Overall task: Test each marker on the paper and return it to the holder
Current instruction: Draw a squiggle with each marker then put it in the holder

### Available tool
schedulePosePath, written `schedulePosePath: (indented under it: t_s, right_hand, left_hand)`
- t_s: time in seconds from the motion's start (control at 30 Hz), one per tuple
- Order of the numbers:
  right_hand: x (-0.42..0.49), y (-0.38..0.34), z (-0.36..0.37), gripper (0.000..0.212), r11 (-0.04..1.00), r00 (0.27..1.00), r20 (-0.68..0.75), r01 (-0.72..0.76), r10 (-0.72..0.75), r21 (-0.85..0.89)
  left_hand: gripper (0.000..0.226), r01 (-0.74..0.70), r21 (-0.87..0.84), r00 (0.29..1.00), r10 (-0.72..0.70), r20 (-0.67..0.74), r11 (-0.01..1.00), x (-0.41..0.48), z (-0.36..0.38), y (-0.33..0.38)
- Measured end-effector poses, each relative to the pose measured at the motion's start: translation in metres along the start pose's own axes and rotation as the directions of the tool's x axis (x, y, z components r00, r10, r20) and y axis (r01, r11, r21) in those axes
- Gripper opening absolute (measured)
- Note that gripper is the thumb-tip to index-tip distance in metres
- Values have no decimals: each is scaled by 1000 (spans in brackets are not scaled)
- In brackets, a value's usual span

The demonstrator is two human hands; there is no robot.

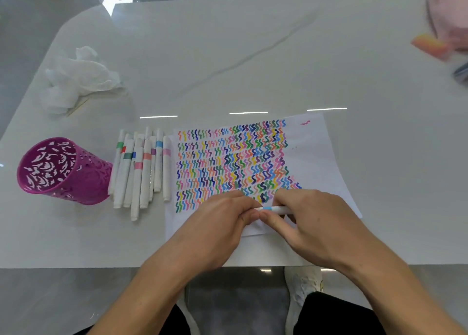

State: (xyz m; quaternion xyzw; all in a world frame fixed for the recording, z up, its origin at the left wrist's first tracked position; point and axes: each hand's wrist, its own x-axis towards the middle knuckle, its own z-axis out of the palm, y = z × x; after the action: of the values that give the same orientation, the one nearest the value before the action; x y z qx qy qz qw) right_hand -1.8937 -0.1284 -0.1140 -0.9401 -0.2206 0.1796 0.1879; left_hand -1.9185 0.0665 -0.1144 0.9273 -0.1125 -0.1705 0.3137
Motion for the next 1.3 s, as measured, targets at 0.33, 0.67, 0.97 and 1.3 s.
schedulePosePath:
  t_s: [0.33, 0.67, 0.97, 1.3]
  right_hand:
    - [2, 4, 0, 56, 999, 994, -111, -9, 4, -43]
    - [6, 1, 0, 65, 996, 971, -240, -24, 3, -83]
    - [7, 7, -3, 58, 995, 970, -233, -83, 68, -52]
    - [8, 27, -15, 36, 939, 972, -202, -48, 122, 339]
  left_hand:
    - [23, -4, -4, 980, 3, -200, 1000, 1, 1, 10]
    - [20, 17, -24, 956, -23, -291, 1000, 2, 2, 10]
    - [17, 67, -42, 934, -78, -348, 997, 10, 6, 16]
    - [14, 148, -89, 891, -172, -421, 985, 18, 12, 16]
